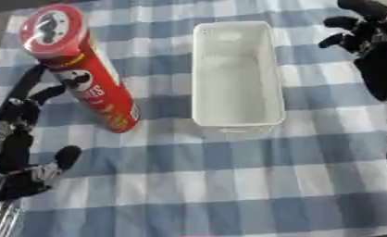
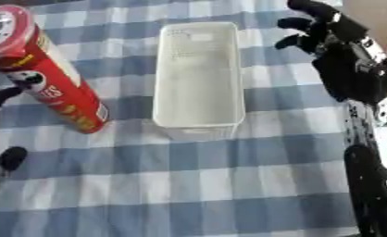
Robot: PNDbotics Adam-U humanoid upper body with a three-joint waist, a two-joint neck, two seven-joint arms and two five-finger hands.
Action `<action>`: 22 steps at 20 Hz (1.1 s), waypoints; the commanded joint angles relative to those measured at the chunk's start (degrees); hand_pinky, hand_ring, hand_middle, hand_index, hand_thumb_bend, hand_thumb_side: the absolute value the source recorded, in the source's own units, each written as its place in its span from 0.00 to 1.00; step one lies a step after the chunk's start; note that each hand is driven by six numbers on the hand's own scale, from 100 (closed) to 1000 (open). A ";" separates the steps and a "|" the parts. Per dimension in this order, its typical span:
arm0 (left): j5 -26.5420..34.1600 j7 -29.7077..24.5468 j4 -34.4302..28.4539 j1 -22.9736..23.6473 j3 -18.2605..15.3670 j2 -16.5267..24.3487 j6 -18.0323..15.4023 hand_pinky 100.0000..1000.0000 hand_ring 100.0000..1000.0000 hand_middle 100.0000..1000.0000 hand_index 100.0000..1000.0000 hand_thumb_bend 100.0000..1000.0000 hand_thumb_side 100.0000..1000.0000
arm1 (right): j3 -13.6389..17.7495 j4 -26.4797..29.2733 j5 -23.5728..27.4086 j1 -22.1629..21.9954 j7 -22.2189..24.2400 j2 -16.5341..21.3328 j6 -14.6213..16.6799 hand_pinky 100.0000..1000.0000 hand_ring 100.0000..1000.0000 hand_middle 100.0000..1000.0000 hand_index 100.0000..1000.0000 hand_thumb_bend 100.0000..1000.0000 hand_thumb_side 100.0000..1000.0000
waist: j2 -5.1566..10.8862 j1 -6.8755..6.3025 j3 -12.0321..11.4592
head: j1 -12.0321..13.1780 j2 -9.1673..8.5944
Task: Pick up objects on the table and place them in the box.
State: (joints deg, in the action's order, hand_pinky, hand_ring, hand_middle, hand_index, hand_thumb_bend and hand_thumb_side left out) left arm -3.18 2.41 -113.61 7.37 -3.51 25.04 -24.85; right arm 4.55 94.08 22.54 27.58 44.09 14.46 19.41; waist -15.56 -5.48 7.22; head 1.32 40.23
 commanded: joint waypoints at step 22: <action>6.64 2.81 -0.98 -7.73 -2.02 5.74 7.52 1.00 0.85 1.00 1.00 0.53 0.46 | -0.85 1.37 -0.36 1.59 7.87 0.68 8.62 0.69 0.83 0.90 0.90 0.00 1.00 | 0.38 0.22 0.73 | 0.36 -2.57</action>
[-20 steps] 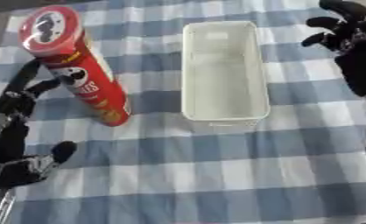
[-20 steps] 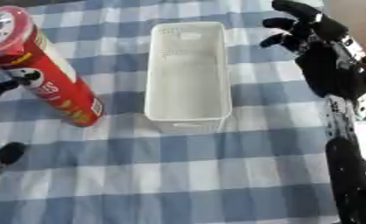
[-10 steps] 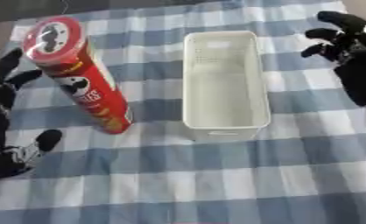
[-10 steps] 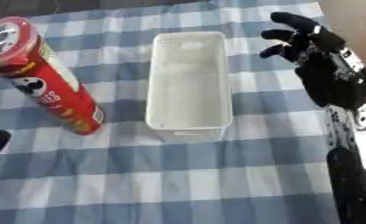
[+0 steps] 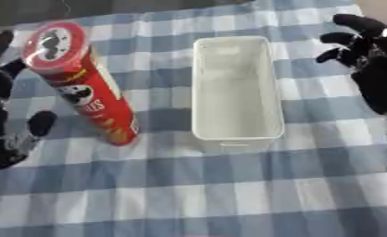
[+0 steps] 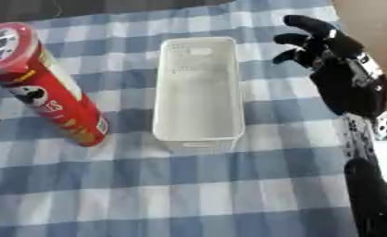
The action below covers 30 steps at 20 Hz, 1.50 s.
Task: Pick up objects on the table and place them in the box.
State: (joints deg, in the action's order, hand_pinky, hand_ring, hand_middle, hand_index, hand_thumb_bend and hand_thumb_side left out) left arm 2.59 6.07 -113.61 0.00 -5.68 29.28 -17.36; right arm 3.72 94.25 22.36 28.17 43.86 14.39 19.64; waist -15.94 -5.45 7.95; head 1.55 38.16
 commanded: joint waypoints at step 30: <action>7.41 -7.39 -0.98 0.60 1.48 0.83 2.97 1.00 0.78 1.00 1.00 0.49 0.37 | -0.15 1.43 -0.61 0.48 8.10 0.78 7.93 0.69 0.83 0.90 0.90 0.00 1.00 | 0.99 -0.36 0.30 | -0.65 -0.60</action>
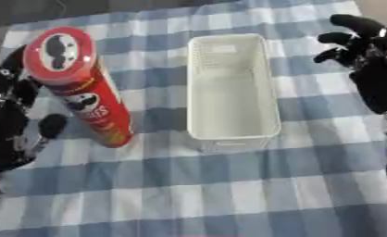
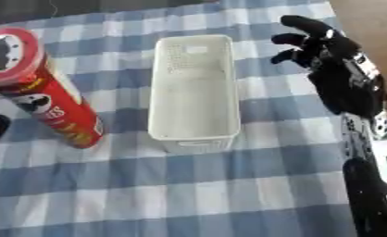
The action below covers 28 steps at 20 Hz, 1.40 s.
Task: Pick up objects on the table and place them in the box.
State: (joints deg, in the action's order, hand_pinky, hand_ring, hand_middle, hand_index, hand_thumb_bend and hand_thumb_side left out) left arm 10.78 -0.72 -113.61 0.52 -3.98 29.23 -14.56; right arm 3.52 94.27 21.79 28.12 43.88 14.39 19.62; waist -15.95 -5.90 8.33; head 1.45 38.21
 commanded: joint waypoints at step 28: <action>-4.36 -0.72 8.11 -3.59 -1.91 2.25 -0.10 1.00 0.78 1.00 1.00 0.46 0.54 | -0.57 1.40 0.11 0.35 8.08 1.64 7.64 0.70 0.84 0.91 0.90 0.00 1.00 | 0.49 -0.36 -0.33 | 0.27 -2.27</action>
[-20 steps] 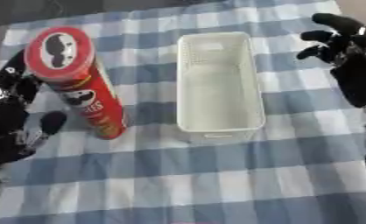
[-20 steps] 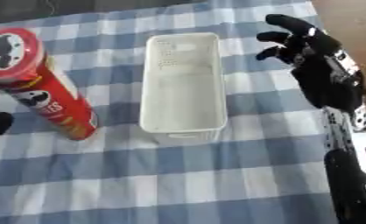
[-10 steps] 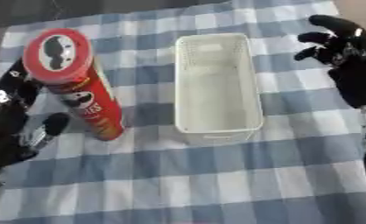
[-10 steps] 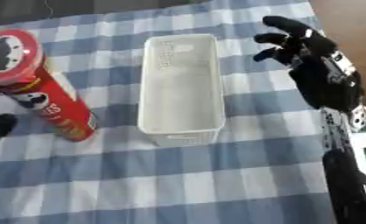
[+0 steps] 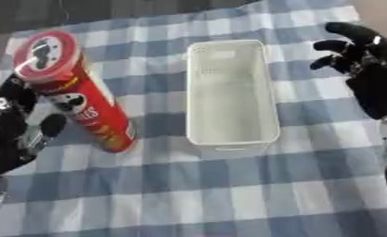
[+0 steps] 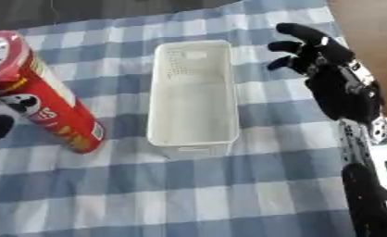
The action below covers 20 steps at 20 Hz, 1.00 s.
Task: Pick up objects on the table and place them in the box.
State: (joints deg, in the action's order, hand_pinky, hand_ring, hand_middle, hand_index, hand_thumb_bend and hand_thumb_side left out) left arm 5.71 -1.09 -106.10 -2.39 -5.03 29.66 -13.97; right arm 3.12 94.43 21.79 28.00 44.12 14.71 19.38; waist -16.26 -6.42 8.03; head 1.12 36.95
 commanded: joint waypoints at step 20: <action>1.23 -3.43 -0.43 -1.19 -0.10 1.60 -0.33 1.00 0.77 1.00 1.00 0.52 0.49 | -0.30 1.36 -0.04 0.29 7.85 1.32 7.67 0.70 0.84 0.91 0.91 0.00 1.00 | 0.90 -0.17 0.22 | -0.52 -1.41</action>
State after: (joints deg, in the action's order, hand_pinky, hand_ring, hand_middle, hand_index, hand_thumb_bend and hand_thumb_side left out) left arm 7.19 -3.95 -105.22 -3.51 -4.98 29.75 -14.31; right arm 2.81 94.43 21.79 28.01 44.14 15.15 19.37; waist -16.37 -6.75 8.27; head 1.02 36.23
